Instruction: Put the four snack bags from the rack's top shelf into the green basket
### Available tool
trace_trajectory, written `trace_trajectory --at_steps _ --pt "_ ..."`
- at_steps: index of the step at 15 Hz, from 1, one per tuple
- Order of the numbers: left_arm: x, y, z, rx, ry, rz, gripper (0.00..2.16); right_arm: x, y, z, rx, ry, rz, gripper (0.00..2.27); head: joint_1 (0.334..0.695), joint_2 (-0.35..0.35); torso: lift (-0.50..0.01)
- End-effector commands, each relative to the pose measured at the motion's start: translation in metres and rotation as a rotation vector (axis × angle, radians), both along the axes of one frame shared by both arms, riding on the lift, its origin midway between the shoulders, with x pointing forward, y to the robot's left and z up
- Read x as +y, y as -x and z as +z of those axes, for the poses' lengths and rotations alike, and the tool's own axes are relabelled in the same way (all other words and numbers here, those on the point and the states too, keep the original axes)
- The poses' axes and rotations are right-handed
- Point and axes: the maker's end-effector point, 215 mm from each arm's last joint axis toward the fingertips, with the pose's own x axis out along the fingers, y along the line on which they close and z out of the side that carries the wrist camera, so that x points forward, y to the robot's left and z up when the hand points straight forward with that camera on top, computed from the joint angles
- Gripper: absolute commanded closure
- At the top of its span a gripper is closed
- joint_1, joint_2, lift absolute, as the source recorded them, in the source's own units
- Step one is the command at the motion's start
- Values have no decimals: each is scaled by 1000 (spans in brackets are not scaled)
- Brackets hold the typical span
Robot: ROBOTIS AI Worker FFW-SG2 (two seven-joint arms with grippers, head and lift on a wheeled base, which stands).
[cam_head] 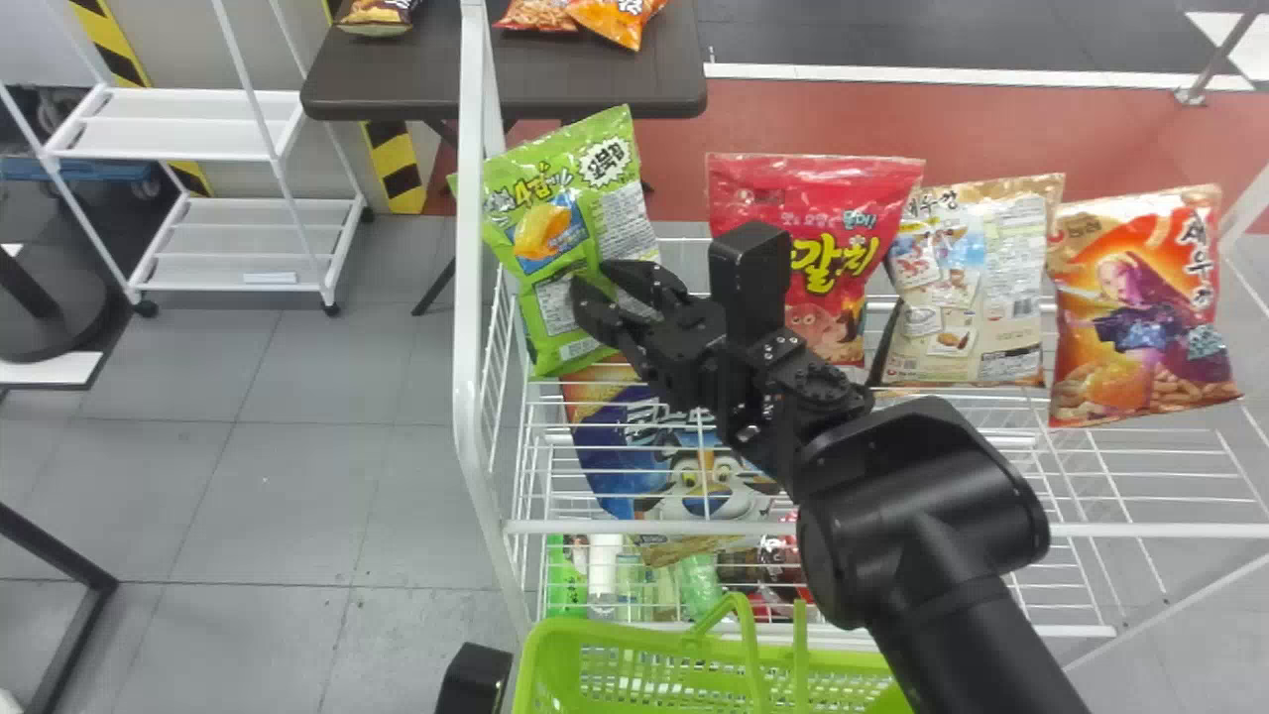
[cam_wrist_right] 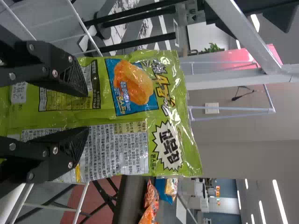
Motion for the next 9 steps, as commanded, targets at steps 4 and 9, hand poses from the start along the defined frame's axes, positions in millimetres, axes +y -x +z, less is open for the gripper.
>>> trace_trajectory --at_steps 4,9 --pt "0 0 0 0 -2 1 1902 -7 -8 9 -14 -9 -9 2213 695 0 0" --pt "-1 2 0 -2 -4 0 1902 -5 15 -1 6 -45 -1 2216 695 -8 0"
